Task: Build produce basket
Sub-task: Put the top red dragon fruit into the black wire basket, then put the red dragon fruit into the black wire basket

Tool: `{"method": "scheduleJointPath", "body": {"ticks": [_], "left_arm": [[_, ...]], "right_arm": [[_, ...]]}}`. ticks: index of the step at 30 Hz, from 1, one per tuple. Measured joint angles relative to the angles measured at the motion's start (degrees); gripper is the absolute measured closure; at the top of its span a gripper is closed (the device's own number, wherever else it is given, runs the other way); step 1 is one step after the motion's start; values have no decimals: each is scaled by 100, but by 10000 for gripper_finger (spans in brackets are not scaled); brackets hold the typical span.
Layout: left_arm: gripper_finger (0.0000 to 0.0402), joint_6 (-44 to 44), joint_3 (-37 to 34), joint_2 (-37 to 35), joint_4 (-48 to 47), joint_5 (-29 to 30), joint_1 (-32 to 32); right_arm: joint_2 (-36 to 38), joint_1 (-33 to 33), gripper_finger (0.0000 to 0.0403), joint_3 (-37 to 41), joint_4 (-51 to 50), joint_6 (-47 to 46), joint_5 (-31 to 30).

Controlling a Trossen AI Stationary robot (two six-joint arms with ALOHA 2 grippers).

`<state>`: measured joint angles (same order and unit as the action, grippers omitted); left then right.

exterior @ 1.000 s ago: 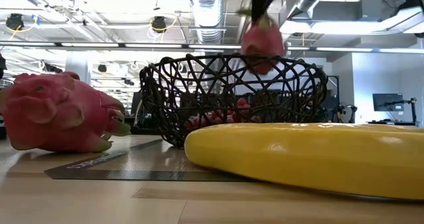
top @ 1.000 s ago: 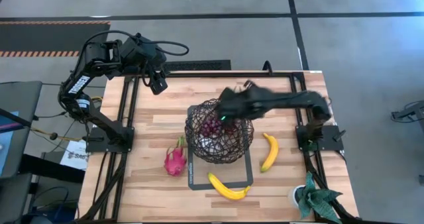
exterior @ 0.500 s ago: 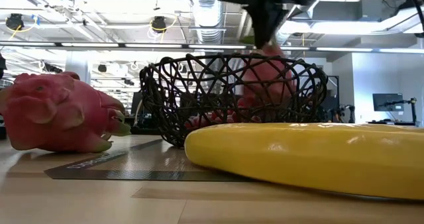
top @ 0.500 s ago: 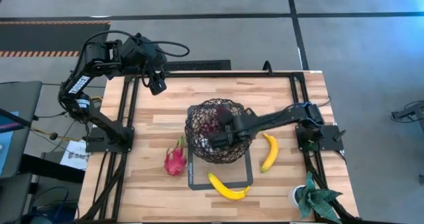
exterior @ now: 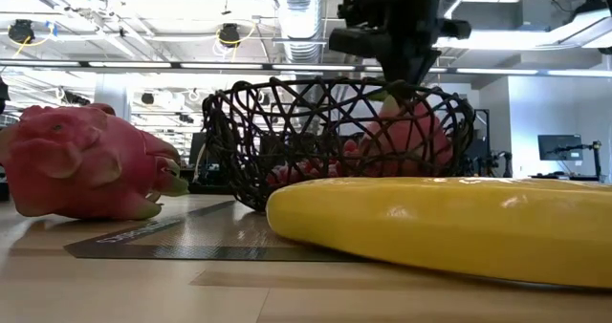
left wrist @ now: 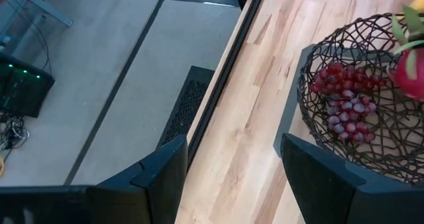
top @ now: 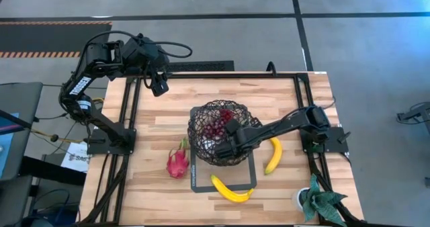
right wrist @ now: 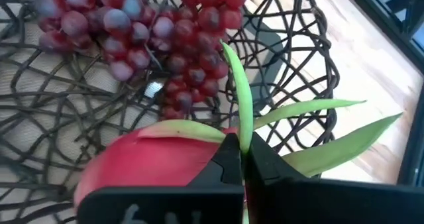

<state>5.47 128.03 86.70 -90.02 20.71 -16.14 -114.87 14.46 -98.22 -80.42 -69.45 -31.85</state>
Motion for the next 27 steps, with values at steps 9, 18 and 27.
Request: {"method": "scheduleJointPath", "body": {"ticks": [9,18,27], "left_arm": [[173,-103,0,0,0,-1,0],[173,-193,0,0,0,-1,-1],[173,-600,0,-20,0,-45,27]], "right_arm": [[-2,-144,385,86,170,243,52],[-11,-175,297,-917,-108,1057,263],[24,-385,220,-2104,-940,1829,200]]}}
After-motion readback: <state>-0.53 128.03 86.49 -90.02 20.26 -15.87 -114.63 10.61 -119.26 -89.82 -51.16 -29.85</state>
